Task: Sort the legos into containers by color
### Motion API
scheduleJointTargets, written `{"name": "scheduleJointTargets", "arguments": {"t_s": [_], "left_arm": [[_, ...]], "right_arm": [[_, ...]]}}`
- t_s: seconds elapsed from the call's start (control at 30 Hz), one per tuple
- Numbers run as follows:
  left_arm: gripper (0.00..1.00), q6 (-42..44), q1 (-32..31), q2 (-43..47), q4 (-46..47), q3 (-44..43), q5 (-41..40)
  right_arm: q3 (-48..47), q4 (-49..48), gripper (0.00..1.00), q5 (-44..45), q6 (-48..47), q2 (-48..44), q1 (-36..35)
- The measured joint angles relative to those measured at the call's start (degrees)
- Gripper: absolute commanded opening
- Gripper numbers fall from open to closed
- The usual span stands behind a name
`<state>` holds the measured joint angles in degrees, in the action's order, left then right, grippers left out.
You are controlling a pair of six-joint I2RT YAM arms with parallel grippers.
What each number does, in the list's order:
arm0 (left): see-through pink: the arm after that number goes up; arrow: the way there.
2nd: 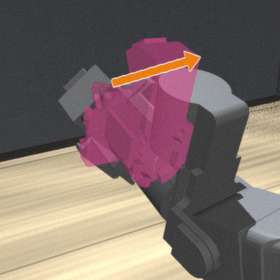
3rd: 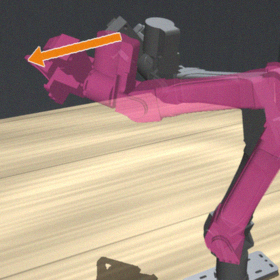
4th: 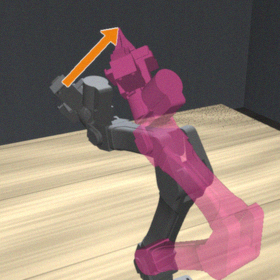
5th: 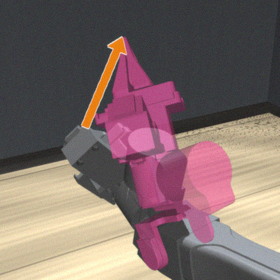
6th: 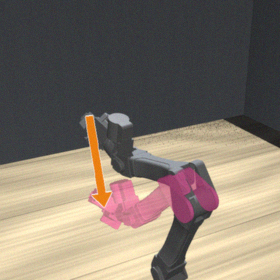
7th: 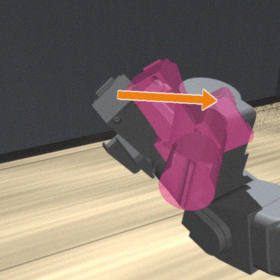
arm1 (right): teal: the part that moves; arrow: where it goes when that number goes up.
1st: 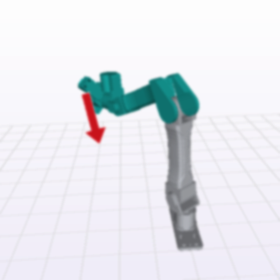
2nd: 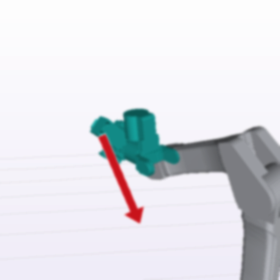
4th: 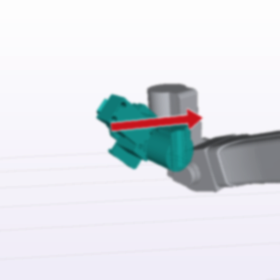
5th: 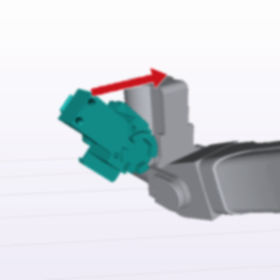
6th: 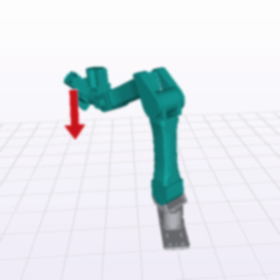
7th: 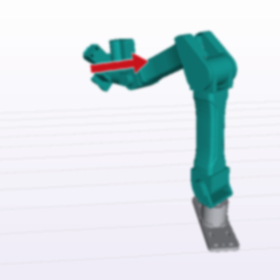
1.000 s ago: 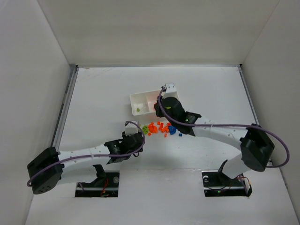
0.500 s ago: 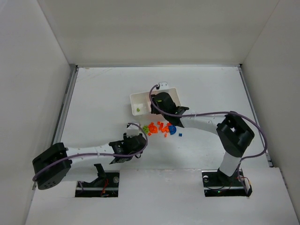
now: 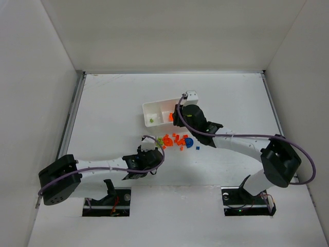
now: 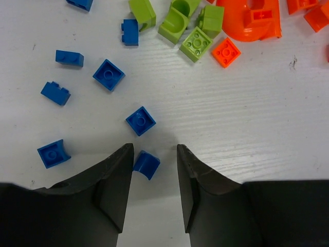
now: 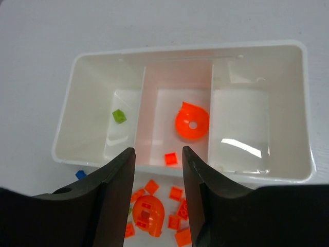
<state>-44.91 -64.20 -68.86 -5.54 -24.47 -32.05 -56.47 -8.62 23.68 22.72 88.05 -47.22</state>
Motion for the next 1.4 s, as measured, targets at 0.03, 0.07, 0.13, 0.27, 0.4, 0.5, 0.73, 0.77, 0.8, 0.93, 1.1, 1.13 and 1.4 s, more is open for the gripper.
{"name": "scheduleJointTargets", "arguments": {"t_s": [0.03, 0.07, 0.13, 0.27, 0.4, 0.5, 0.73, 0.77, 0.8, 0.93, 1.1, 1.13, 1.4], "left_arm": [[0.38, -0.1, -0.2, 0.0, -0.4, -0.1, 0.1], [0.38, -0.2, -0.5, 0.1, -0.9, -0.2, 0.1], [0.38, -0.6, -1.2, 0.2, -2.3, -0.5, 0.0], [0.37, -1.9, -1.8, 0.0, -5.4, -1.5, 0.1], [0.27, -2.8, -2.4, -0.8, -7.1, -2.3, -0.8], [0.14, -3.1, -2.6, -1.6, -7.9, -2.7, -1.7], [0.1, -3.2, -2.5, 1.5, -9.6, -3.3, -1.4], [0.1, -2.7, -2.0, 3.0, -9.7, -3.9, -1.1], [0.1, -2.0, -1.0, 4.4, -9.5, -5.0, -0.8], [0.12, 2.9, 4.6, 6.3, -4.0, -11.8, 0.3], [0.14, 10.1, 11.0, -3.0, 7.0, -24.9, 4.9], [0.15, 11.1, 12.0, -6.1, 9.2, -27.7, 6.1], [0.18, 14.2, 18.0, -31.6, 15.6, -46.8, 14.7]], "right_arm": [[0.9, 0.0, 0.48, 0.1, 0.1, -0.7, 0.0], [1.8, 0.0, 0.48, 0.2, 0.2, -1.4, 0.0], [3.4, 0.1, 0.48, 0.3, 0.4, -2.4, 0.0], [5.8, 0.1, 0.48, 0.4, 0.8, -4.4, 0.0], [7.4, 0.2, 0.48, 0.8, 1.1, -6.6, 0.0], [9.2, 0.2, 0.47, 1.2, 1.3, -9.3, 0.0], [16.9, 0.4, 0.43, 2.6, 3.5, -17.3, 0.0], [18.3, 0.5, 0.43, 2.9, 4.2, -18.3, 0.0], [19.7, 0.6, 0.43, 3.2, 4.9, -19.3, 0.0], [24.9, 2.0, 0.42, 4.8, 8.3, -22.7, -0.1], [28.3, 5.7, 0.41, 7.0, 11.9, -25.4, -1.1], [28.9, 6.3, 0.41, 7.4, 12.7, -26.3, -1.5], [32.2, 8.9, 0.41, 8.5, 18.3, -31.6, -4.3]]}}
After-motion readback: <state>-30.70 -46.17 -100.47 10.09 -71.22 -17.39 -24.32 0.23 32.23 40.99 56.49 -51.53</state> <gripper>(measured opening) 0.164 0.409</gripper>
